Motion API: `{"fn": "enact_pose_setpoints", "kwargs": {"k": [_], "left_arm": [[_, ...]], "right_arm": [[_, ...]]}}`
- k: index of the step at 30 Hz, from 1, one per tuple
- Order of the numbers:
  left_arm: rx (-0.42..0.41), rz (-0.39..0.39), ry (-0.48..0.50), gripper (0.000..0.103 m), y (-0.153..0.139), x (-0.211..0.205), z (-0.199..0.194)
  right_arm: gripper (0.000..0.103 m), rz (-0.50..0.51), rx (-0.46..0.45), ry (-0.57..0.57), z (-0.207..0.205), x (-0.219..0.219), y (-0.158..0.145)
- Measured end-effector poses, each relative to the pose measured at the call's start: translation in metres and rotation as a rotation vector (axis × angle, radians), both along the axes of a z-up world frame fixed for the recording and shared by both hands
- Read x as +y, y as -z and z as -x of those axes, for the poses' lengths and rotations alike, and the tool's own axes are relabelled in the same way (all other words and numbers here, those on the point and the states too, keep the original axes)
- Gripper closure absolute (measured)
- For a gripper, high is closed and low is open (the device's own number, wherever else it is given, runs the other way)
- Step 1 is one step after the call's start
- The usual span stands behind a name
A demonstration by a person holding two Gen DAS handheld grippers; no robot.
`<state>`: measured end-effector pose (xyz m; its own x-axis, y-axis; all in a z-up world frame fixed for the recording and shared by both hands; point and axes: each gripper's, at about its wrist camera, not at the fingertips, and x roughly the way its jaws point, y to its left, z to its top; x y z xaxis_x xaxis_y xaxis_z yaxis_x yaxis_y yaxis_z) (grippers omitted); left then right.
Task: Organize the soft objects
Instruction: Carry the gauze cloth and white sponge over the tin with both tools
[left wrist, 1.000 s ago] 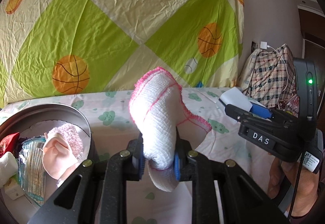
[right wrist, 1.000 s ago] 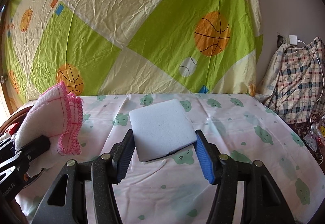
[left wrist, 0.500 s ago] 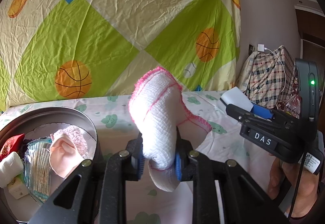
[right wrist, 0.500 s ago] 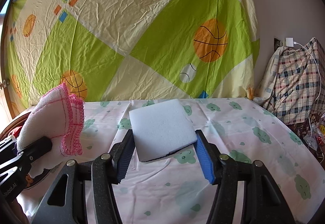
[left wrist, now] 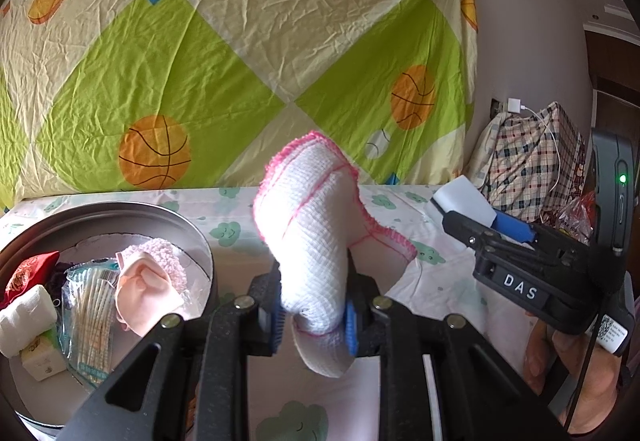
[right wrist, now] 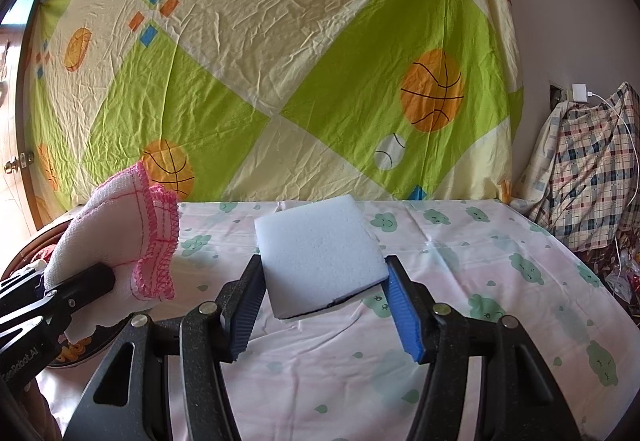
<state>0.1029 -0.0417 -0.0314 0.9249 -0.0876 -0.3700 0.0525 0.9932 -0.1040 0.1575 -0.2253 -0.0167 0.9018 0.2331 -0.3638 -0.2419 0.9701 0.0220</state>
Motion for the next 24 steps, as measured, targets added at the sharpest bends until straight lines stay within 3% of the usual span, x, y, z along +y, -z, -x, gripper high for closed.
{"fn": "enact_pose_setpoints", "kwargs": {"k": [24], "left_arm": [[-0.044,0.04,-0.037,0.081,-0.002,0.02,0.024]], "right_arm": [[0.042,-0.036,-0.062,-0.06,0.03,0.019,-0.004]]}}
